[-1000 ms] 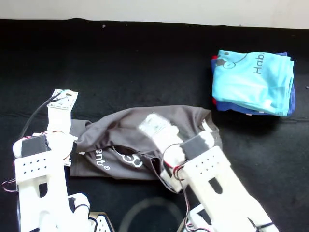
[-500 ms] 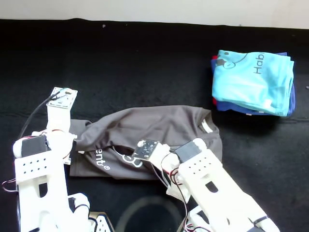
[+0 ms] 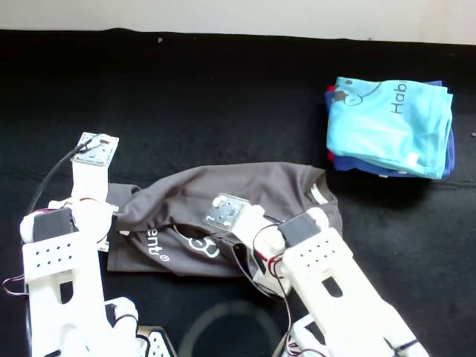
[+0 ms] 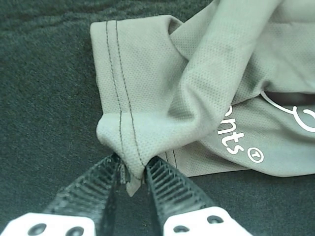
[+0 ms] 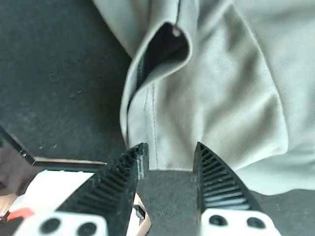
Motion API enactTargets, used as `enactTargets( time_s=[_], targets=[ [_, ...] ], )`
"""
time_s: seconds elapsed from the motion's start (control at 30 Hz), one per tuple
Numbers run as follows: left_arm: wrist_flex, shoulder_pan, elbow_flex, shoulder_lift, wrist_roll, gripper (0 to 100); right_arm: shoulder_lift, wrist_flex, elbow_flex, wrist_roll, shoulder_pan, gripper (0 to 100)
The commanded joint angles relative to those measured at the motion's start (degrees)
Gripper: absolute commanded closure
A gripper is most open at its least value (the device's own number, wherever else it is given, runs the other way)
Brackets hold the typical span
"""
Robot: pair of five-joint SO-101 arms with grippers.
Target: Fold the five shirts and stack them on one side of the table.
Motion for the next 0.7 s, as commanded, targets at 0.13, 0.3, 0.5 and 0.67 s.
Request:
enactTargets(
  time_s=[0.13, 0.3, 0.5, 0.67],
  targets=[
    [-0.79, -0.48, -0.48, -0.84, -0.62, 99, 7.60, -4.44, 7.69, 0.44, 0.84, 84.1],
    [-0.79, -0.40, -0.48, -0.84, -0.62, 99, 11.56, -9.71, 9.54, 0.18, 0.84, 82.7],
    [-0.79, -0.66, -0.48, -0.84, -0.62, 99, 15.34, -10.07, 9.27, 0.09, 0.57, 76.0],
    [-0.79, -0.66, -0.48, -0.84, -0.62, 99, 16.31, -13.85, 10.68, 0.09, -0.57, 76.1]
  ],
)
